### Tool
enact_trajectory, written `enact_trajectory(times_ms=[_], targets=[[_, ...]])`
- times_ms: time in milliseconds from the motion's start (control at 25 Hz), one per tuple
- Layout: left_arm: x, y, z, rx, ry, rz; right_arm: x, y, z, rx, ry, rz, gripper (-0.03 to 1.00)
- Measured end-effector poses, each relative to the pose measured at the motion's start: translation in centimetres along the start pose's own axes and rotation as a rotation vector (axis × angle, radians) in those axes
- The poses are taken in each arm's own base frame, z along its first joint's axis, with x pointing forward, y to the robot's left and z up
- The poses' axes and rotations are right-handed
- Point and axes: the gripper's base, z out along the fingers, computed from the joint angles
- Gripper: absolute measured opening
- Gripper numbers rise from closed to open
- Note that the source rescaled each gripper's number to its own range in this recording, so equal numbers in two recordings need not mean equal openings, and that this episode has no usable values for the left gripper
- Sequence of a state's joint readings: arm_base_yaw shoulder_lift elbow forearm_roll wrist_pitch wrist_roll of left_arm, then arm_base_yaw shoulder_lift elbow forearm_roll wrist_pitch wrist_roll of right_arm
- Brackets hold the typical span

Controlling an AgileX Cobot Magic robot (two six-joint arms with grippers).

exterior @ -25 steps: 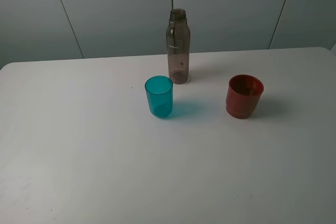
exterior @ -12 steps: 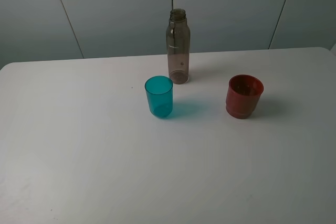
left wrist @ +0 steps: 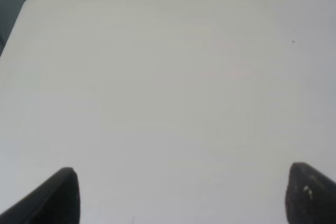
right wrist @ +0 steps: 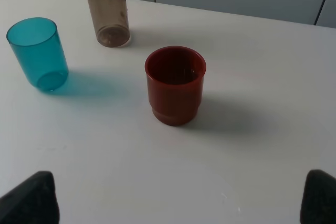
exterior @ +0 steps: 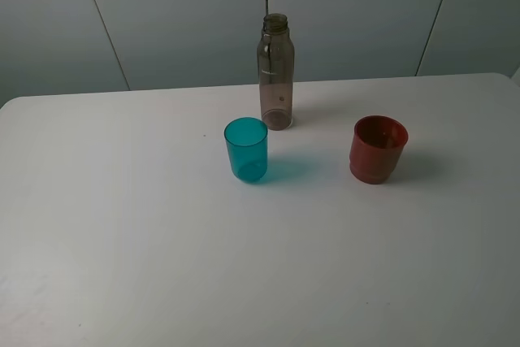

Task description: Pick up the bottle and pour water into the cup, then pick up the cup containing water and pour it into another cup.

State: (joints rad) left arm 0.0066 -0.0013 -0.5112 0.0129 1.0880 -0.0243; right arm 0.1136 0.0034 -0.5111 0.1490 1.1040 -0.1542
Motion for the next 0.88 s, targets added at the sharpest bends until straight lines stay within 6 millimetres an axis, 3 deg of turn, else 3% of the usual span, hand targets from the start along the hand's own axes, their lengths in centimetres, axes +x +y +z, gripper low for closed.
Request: enact_trajectory(times_ms=[880], targets=[[0.0, 0.0, 0.0, 0.0, 0.0, 0.0, -0.08, 0.19, 0.1, 0.053, -0.002, 0.05, 1.0]])
